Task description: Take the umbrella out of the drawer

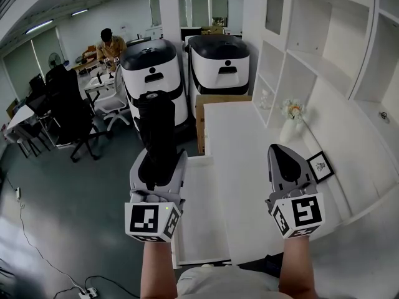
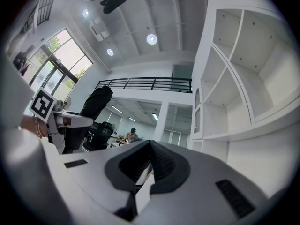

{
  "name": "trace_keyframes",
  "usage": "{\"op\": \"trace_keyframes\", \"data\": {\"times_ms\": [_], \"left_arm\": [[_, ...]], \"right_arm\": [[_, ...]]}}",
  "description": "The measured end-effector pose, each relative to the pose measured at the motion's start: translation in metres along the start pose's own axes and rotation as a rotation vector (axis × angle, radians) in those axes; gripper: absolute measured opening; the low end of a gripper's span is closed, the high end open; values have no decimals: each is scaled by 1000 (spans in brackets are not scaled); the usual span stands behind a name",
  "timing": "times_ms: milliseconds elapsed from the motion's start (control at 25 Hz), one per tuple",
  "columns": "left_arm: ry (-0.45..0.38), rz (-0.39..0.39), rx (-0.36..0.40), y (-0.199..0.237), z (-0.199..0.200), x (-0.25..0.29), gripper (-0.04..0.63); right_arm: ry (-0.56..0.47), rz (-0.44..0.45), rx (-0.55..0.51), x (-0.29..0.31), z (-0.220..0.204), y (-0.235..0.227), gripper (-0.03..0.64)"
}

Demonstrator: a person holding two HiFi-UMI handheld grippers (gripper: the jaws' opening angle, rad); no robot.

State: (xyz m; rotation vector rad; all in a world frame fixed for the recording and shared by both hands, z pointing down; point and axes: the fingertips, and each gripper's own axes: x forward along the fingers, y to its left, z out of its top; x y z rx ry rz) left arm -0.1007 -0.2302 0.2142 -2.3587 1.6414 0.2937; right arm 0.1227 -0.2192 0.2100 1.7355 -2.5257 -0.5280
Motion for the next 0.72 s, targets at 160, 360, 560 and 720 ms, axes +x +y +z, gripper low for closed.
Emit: {"op": "trace_keyframes", "data": {"times_ms": [160,360,560,720], "left_arm": [[2,-7,17,-2,5,-1,282],[-7,-12,18,-4,10,-3,282],[-6,-16,20,-7,13,-4,282],[-5,-16,20,-8,14,-3,282]], "right_arm": [[0,-4,0,-3,3,2,8],[-3,-6,-4,-6,6,2,8],[0,-5,-6,-9,9,1,8],[0,1,-11,-8,11,2,8]]}}
